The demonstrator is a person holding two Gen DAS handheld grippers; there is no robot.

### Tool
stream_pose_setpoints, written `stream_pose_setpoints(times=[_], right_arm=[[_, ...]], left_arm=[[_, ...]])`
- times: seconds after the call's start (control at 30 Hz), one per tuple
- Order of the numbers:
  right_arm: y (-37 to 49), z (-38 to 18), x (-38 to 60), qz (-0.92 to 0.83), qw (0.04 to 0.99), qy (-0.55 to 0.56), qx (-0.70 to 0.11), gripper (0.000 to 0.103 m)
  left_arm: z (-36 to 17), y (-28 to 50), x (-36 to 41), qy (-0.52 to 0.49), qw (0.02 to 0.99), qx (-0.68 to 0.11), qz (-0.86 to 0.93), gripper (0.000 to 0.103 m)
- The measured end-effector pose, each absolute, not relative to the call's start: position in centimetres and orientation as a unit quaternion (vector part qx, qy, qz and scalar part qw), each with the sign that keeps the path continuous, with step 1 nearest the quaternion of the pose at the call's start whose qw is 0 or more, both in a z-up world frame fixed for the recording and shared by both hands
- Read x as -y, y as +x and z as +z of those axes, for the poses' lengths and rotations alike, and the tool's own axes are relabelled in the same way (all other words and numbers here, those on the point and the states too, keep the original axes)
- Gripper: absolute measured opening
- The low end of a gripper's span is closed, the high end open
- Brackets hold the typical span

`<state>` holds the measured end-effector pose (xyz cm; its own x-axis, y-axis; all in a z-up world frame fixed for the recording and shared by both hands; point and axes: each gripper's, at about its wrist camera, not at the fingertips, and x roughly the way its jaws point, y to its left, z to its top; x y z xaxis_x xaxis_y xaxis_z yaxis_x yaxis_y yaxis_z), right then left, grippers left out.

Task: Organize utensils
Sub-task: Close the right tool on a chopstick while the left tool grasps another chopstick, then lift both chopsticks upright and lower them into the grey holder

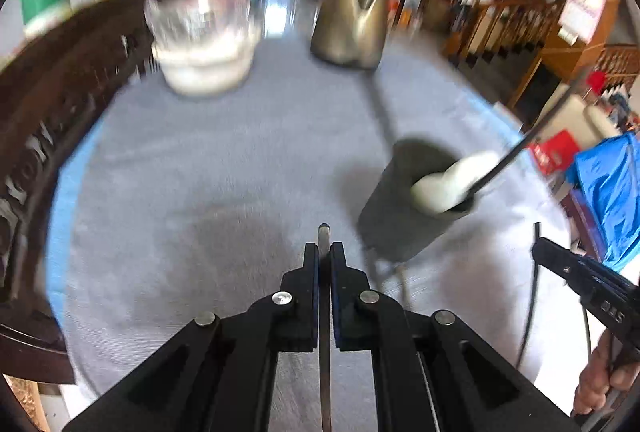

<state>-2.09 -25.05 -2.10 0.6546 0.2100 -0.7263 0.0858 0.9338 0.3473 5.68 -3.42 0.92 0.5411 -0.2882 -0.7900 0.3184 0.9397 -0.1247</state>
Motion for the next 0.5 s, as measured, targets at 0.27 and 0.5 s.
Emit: stream_pose_setpoints(times=[0.27,0.5], right_arm=[[-5.4,4.4,25.4,0.039,0.935,0.199,-0.292,0.007],[-8.3,9.7,25.1,0.016,0.964,0.195,-0.179,0.007]], left_arm=[[8.2,1.2,2.0,-0.013,0.927,-0.332,-0.173,0.005],[13.1,-0.7,1.8,-0.048,0.952,-0.250,-0.168,0.005]])
